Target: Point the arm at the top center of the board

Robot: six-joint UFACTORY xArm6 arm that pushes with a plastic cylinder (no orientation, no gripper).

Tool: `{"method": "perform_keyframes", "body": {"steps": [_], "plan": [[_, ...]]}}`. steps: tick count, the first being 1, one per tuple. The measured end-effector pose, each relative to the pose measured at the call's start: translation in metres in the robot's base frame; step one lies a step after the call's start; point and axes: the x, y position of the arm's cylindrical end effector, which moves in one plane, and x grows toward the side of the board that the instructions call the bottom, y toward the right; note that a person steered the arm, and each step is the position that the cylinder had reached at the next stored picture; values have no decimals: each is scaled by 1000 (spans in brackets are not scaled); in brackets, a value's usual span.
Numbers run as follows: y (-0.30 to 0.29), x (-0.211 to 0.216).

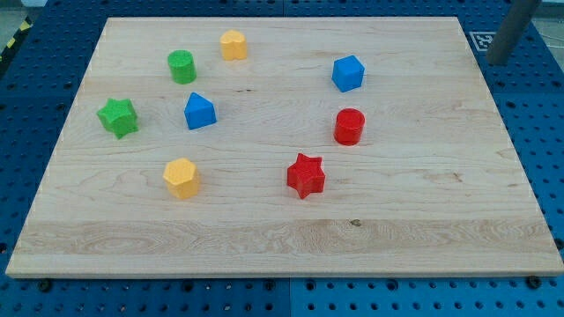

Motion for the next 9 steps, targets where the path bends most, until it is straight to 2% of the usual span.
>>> {"method": "perform_keyframes", "body": {"steps": [1, 4, 7, 9], "plan": [[0, 0], [-49, -4], [-152, -55], [-223, -107]]}}
